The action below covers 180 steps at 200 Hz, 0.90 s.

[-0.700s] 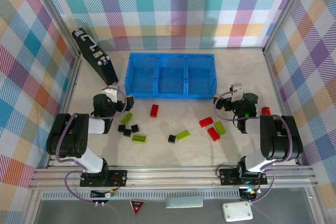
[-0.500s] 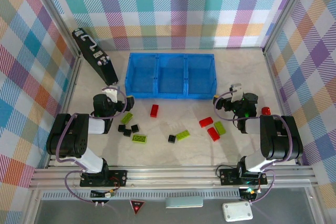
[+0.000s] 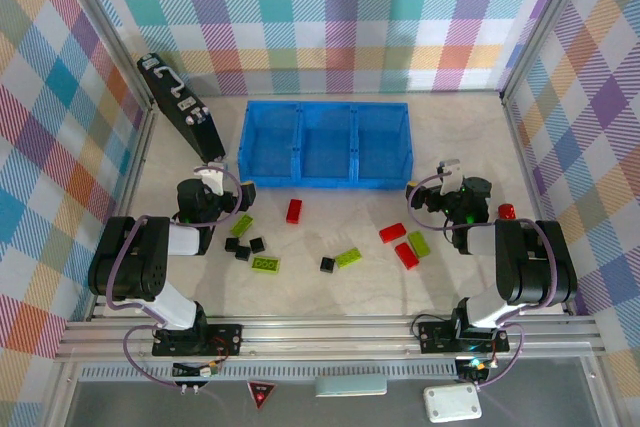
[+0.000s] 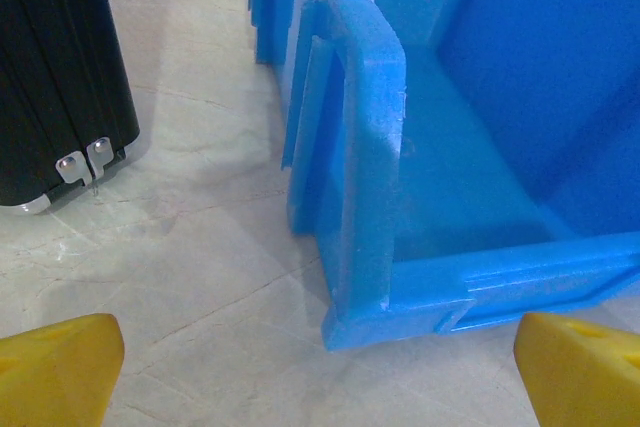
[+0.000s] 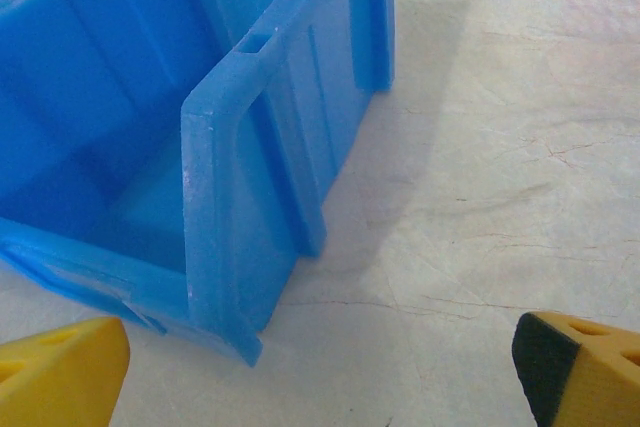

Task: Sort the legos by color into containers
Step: Pick up the lego from the center of the table.

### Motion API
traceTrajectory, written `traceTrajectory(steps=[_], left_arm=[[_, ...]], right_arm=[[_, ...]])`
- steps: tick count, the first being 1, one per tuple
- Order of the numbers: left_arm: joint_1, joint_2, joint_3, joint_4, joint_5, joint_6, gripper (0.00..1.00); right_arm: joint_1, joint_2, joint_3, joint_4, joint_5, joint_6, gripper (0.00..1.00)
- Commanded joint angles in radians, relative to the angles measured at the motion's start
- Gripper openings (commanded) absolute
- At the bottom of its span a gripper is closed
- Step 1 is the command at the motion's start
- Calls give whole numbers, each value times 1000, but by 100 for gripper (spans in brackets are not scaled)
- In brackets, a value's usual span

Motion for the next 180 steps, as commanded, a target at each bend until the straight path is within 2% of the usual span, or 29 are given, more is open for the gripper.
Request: traceTrajectory(steps=[1,105,140,161,180], left_arm=[[9,-4,-14,29,27,15,100],[11,-4,-12,29,28,15,100],[9,-10,-20,40,22,16,100],[5,-29,-33,44,-16,11,100],[4,-48,-40,44,-49,-3,100]], right_arm=[[-4,2,11,24,-30,-13,99],[-3,1,8,27,-23,-13,99],[-1,-29,26,-31,5,-9,99],[-1,-45,7,-7,17,0,99],[0,-84,21,-67,11,-4,99]])
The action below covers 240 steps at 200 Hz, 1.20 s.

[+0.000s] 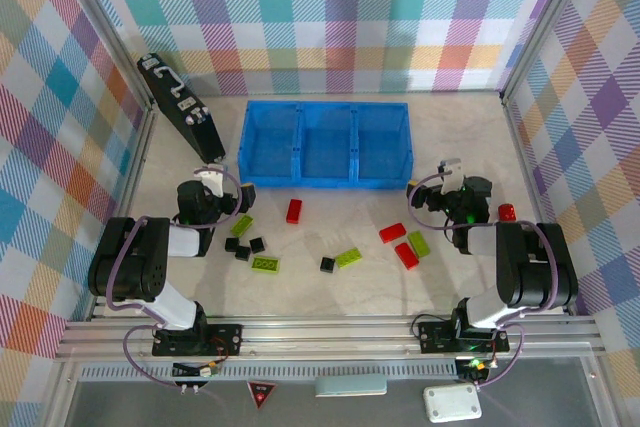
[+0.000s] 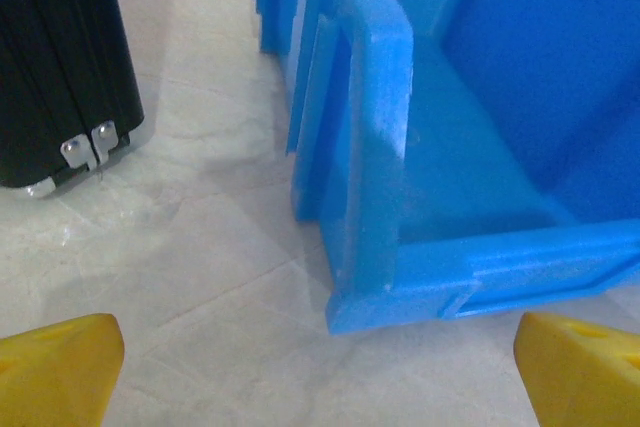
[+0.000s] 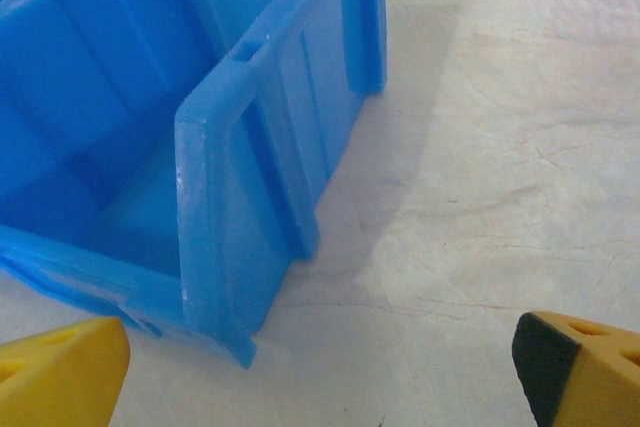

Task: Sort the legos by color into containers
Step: Pick up the lego from the center of the table.

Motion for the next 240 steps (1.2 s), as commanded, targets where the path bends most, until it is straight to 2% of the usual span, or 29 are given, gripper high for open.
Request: traceTrajectory(steps=[1,17,60,87,130,182,201,240], left_arm=[[4,-41,-19,42,-36,-4,100],[5,-59,-8,8,-44,-9,100],[2,-141,73,-234,-78,-40,100],[-14,-172,131,-403,-136,-63,100],[-52,-255,245,-707,-224,-104,100],[-67,-340,350,-965,-184,-221,100],[-70,-374,400,-1068,-160,-220,100],[-71,-398,502,-1284,-179,-223,100]], right_arm=[[0,-58,18,-44,-5,-4,99],[0,-89,23,-79,-11,-5,99],[0,-158,34,-176,0,-5,99],[0,-204,98,-381,18,8,99],[9,-284,149,-584,8,109,98],[93,-355,263,-925,63,201,93],[124,-371,308,-1057,83,241,93],[208,-362,384,-1277,126,250,88]])
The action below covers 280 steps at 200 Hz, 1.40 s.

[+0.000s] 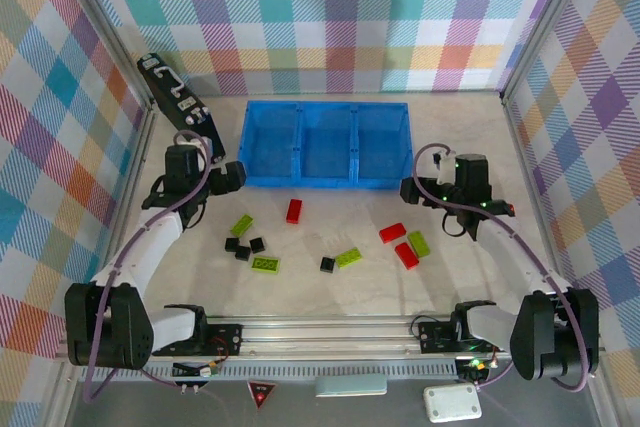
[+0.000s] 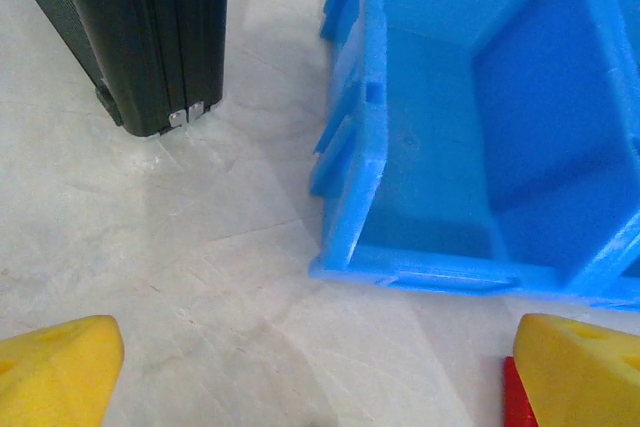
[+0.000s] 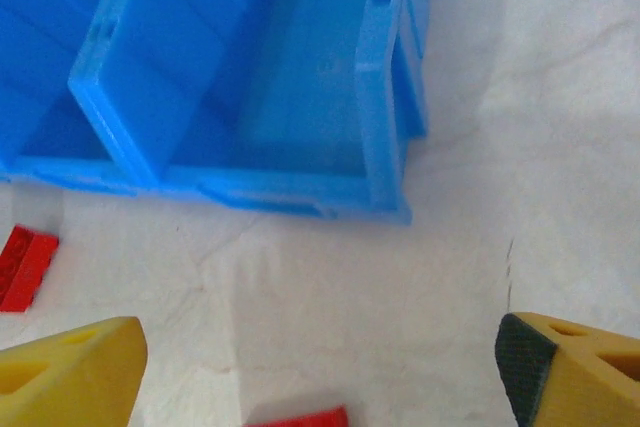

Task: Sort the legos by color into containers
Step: Pick up the lego from the center of the table.

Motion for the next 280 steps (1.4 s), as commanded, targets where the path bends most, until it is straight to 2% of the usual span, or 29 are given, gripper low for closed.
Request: traceTrajectory(steps=[1,42,71,116,152,211,280], left_arm=[[-7,-25,64,-194,-2,-28,100],[-7,7,164,-365,38,-6,100],[-7,-5,224,-449,39,67,100],[-7,-71,133,-353,12,201,100],[-4,-87,120,-322,-4,216,100],[-4,-87,119,-324,1,219,100],[-4,-60,128,-344,-33,213,100]], right_arm=[[46,-6,47,-215,32,30,88],[163,40,118,-354,108,32,83],[228,125,193,-462,146,16,83],[300,254,280,-556,181,-42,81],[322,311,294,-548,198,-34,80],[347,386,318,-553,218,-61,84],[417,487,352,-553,337,-57,85]])
